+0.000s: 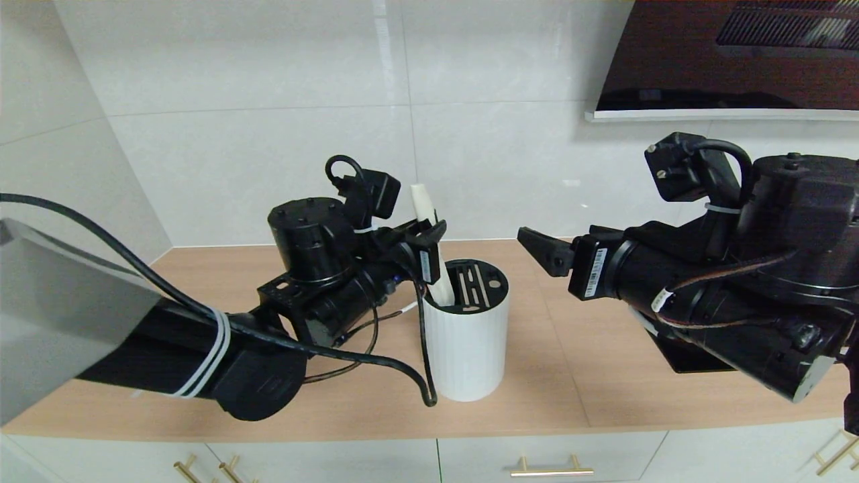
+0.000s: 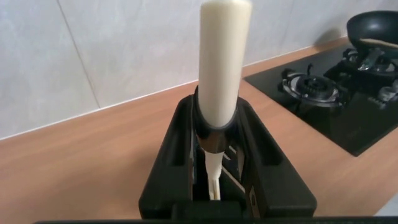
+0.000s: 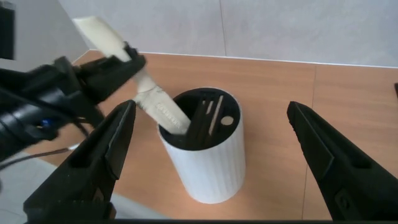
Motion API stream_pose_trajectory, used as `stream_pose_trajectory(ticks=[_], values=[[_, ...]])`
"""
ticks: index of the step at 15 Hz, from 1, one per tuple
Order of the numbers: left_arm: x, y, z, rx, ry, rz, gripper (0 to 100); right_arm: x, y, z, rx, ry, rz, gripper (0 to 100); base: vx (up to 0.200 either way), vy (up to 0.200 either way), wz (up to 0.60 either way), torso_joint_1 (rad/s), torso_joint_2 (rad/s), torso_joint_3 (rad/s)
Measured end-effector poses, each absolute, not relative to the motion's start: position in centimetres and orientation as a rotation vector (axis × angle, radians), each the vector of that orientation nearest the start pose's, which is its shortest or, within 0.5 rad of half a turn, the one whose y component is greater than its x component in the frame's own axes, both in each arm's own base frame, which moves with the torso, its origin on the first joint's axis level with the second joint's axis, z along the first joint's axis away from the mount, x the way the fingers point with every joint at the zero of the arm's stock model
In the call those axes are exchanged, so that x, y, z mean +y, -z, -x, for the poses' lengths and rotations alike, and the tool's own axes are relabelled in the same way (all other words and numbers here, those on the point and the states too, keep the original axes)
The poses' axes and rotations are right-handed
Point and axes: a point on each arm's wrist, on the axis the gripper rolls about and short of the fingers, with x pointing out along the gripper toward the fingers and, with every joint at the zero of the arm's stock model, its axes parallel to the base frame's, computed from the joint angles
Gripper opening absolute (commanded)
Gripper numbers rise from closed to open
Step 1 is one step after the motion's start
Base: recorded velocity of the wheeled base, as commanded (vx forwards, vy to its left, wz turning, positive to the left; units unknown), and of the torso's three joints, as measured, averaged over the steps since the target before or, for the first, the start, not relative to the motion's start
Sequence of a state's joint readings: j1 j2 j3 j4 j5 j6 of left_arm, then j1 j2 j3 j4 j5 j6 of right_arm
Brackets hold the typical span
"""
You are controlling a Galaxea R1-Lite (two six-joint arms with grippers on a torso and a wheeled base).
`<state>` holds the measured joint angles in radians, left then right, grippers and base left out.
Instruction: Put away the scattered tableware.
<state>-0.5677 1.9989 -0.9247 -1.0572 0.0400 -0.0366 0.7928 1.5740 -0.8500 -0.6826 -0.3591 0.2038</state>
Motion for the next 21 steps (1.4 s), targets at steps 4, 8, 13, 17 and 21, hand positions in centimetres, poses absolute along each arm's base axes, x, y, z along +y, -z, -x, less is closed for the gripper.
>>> stream_pose_trajectory(ticks=[4, 8, 13, 17, 21], values=[[-20.9, -14.1, -32.9, 0.045, 0.447, 0.031, 0, 19.6, -23.6, -20.5, 0.08, -0.426, -0.178, 100, 0.0, 0.0, 0.0, 0.0, 0.0, 0.0], [-21.1, -15.0, -33.2, -0.018, 0.42, 0.059, 0, 19.7, -23.5, -20.5, 0.084, -0.429, -0.175, 100, 0.0, 0.0, 0.0, 0.0, 0.0, 0.0], [-22.0, -14.7, -32.8, -0.013, 0.443, 0.057, 0, 19.7, -23.5, -20.5, 0.084, -0.428, -0.175, 100, 0.0, 0.0, 0.0, 0.0, 0.0, 0.0], [-22.5, -14.0, -33.0, 0.004, 0.451, 0.05, 100, 19.7, -23.5, -20.5, 0.083, -0.428, -0.175, 100, 0.0, 0.0, 0.0, 0.0, 0.0, 0.0], [-22.5, -14.2, -32.9, -0.005, 0.452, 0.055, 100, 19.7, -23.5, -20.5, 0.083, -0.428, -0.175, 100, 0.0, 0.0, 0.0, 0.0, 0.0, 0.0]])
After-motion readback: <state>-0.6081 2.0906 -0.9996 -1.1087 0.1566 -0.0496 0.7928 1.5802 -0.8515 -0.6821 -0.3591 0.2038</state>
